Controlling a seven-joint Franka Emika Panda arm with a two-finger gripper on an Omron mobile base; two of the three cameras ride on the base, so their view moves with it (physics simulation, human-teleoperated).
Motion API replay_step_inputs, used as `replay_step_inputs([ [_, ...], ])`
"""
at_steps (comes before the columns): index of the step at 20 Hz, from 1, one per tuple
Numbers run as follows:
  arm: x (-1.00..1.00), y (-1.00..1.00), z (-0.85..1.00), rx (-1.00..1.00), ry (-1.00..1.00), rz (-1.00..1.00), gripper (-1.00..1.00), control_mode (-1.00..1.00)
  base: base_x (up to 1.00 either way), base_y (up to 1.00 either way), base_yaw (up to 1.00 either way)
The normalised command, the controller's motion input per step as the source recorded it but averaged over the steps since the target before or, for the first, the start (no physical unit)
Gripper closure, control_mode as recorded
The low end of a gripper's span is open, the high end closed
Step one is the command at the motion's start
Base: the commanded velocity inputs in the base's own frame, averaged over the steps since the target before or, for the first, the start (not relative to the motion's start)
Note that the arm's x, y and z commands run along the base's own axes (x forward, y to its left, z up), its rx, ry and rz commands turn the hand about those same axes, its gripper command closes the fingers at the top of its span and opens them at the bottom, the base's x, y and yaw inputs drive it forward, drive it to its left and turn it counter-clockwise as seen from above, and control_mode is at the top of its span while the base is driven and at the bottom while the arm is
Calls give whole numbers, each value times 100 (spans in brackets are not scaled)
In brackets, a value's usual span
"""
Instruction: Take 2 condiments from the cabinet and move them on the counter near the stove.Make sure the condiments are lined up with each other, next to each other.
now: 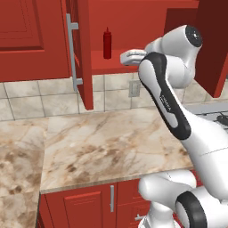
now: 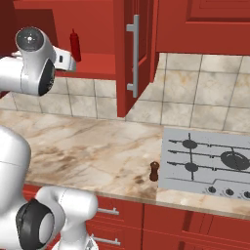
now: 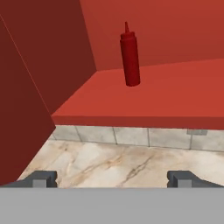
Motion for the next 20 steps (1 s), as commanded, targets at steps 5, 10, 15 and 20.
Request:
replay_step_inputs([
  [5, 51, 0, 0, 0, -4, 0, -100, -100, 0, 0, 0],
  [10, 38, 0, 0, 0, -12, 0, -100, -100, 0, 0, 0],
  [15, 34, 4, 0, 0, -9, 0, -100, -100, 0, 0, 0],
  [20, 24, 9, 1, -6, -1, -2, -100, -100, 0, 0, 0],
])
